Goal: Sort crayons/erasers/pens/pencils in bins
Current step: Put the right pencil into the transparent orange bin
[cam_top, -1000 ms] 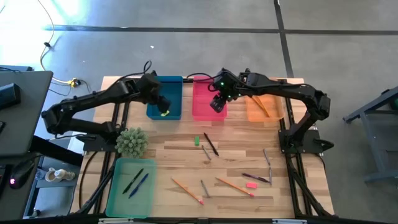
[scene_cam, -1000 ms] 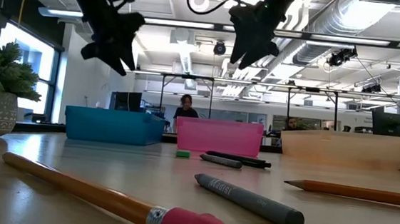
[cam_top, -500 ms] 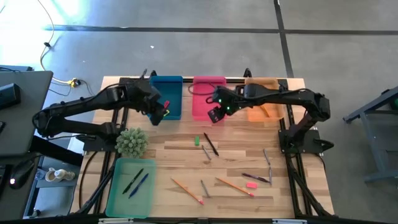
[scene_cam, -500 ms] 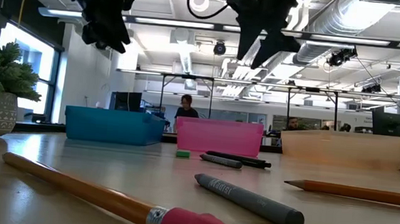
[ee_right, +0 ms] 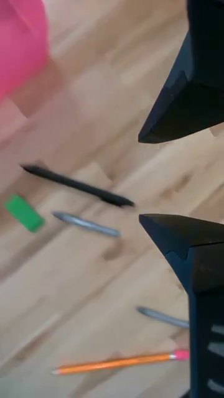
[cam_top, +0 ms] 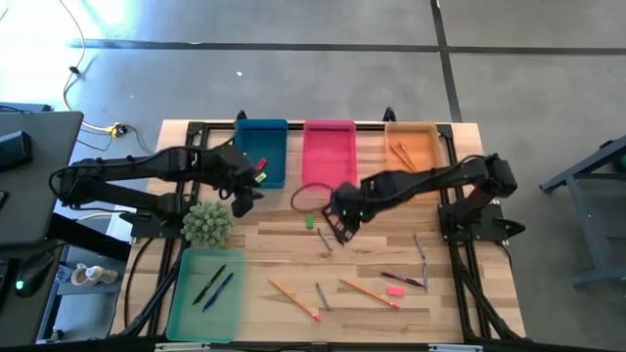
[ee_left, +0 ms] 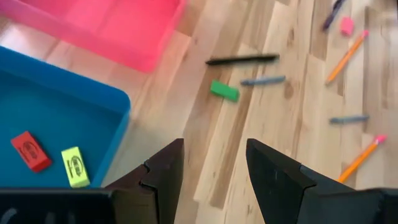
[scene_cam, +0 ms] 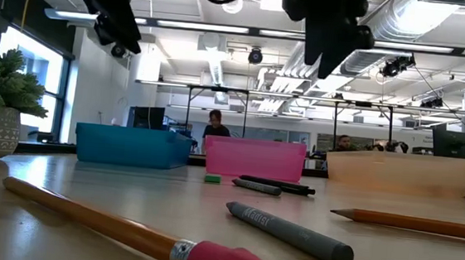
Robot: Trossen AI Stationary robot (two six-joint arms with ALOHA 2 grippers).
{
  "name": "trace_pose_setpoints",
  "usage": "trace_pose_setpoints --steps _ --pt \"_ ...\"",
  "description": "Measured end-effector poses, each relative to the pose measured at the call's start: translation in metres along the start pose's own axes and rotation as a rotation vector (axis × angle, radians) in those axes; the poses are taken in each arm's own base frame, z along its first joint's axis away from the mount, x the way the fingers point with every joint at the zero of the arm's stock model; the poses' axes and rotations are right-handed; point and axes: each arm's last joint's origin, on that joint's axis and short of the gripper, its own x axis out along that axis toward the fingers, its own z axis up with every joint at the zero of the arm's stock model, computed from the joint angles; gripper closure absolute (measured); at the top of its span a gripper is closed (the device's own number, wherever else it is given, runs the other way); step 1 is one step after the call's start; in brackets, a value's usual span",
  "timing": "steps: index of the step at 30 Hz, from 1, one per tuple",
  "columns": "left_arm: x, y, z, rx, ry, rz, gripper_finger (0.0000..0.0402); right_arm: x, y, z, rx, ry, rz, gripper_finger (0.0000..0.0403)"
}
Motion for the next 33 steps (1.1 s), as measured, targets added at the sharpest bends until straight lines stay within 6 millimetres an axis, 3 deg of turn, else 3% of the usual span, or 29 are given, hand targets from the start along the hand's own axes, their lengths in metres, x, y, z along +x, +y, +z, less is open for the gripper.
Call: trace_pose_setpoints --steps 13,24,33 --pt "0.0 -0.01 -0.014 0.087 0.112 0.039 0.0241 0.024 0.053 -0.066 -0.118 0.166 -0.014 0.0215" --pt "0.0 -0.011 -0.014 0.081 0.106 0.038 0.0241 0.04 0.079 -0.114 -0.237 0.302 -0.017 0.0215" --pt "0.0 -0.011 -0.014 0.058 0.104 0.038 0.0241 0.033 0.093 -0.162 -0.345 0.328 -0.023 0.0215"
